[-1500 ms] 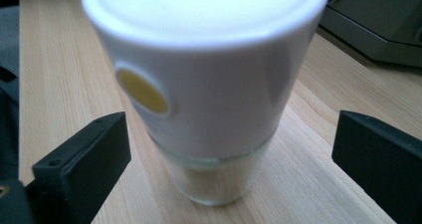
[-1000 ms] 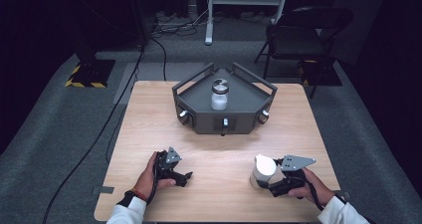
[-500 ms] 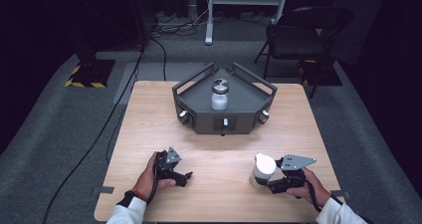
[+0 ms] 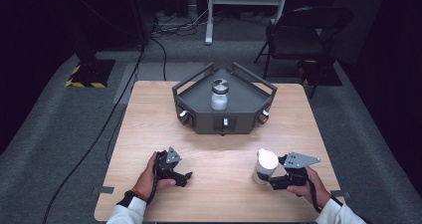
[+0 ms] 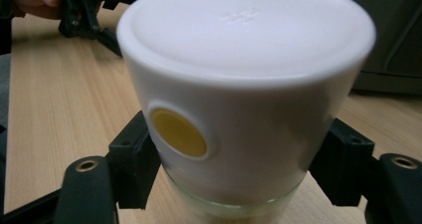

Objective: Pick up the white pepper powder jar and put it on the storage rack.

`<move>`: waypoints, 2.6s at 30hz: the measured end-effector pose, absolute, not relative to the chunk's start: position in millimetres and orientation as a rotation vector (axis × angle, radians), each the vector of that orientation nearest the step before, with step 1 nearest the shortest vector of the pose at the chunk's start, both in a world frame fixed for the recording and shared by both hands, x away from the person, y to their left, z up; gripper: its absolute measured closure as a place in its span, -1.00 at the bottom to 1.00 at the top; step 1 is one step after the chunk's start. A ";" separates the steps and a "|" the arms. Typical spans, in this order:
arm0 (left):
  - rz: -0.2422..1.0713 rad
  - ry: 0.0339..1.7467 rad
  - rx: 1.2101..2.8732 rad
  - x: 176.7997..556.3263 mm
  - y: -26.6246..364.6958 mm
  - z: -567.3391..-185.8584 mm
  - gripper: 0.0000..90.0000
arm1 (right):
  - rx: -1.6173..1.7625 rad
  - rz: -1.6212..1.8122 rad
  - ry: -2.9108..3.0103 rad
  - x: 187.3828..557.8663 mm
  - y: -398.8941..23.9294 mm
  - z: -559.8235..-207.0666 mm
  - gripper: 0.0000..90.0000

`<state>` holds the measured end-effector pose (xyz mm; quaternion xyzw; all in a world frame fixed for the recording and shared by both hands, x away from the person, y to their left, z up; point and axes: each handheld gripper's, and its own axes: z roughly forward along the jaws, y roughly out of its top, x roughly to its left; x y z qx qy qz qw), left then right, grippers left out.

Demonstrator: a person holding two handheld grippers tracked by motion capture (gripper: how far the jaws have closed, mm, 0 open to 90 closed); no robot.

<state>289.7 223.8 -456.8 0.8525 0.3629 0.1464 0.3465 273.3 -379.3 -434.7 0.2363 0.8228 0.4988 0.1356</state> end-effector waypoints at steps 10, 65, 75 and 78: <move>0.379 0.942 2.212 289.9 223.8 -456.7 -1.00 | 0.735 1.436 2.271 262.1 -375.9 -423.2 -0.34; 0.379 0.934 2.214 290.0 223.6 -456.9 -1.00 | 0.878 1.356 1.997 307.6 -305.6 -366.0 -0.34; 0.379 0.935 2.214 289.9 223.4 -456.9 -0.99 | 0.925 1.389 1.952 319.8 -309.3 -359.9 -0.34; 0.377 0.933 2.214 290.3 223.1 -456.9 -1.00 | 0.934 1.397 1.943 324.8 -308.7 -356.0 -0.34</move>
